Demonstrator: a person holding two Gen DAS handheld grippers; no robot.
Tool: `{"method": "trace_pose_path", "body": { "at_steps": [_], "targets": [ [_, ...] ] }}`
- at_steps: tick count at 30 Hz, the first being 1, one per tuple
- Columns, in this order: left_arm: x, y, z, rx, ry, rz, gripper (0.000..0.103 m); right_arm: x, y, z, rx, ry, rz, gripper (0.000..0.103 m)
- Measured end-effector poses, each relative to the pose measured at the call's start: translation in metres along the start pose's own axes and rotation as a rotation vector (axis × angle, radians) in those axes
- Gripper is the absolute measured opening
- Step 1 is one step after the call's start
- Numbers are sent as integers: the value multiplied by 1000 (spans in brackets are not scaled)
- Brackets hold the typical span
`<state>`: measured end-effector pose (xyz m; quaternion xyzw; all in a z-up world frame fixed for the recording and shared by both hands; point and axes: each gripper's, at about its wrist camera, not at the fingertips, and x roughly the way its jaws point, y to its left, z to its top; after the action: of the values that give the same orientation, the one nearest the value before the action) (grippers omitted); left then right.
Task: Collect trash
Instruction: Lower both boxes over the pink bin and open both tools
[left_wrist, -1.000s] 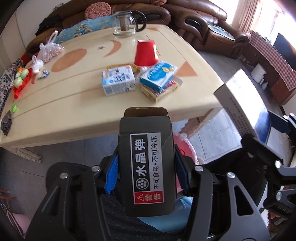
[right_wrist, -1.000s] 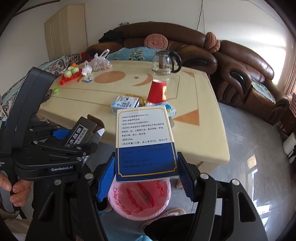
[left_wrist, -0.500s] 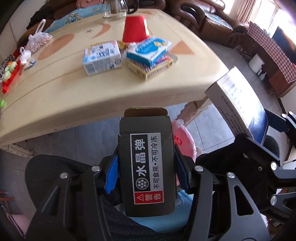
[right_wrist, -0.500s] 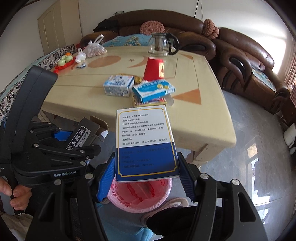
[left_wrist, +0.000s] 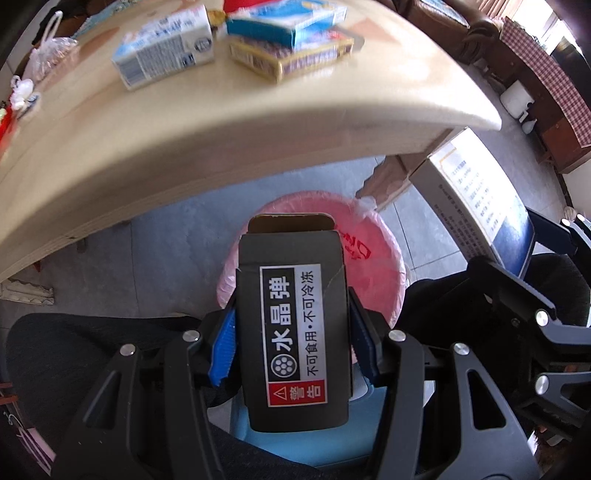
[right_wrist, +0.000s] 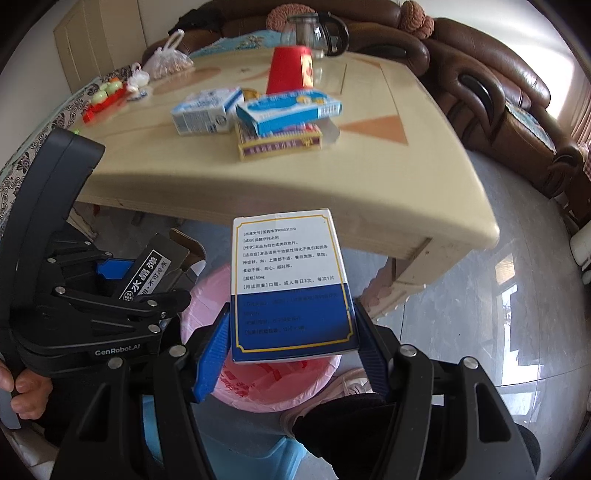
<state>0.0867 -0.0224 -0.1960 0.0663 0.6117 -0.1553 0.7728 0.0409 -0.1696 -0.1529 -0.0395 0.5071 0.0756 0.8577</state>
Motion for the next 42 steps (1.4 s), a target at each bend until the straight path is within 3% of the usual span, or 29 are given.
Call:
{"method": "trace_pose_path", "body": {
  "at_steps": [28,42],
  "targets": [
    [136,23,2,-64,293,-80,53,134,-16,-31,40,250,22,62],
    [190,31,2,-81,404,-105,53,177,-6,-34,29,355,42,62]
  ]
}}
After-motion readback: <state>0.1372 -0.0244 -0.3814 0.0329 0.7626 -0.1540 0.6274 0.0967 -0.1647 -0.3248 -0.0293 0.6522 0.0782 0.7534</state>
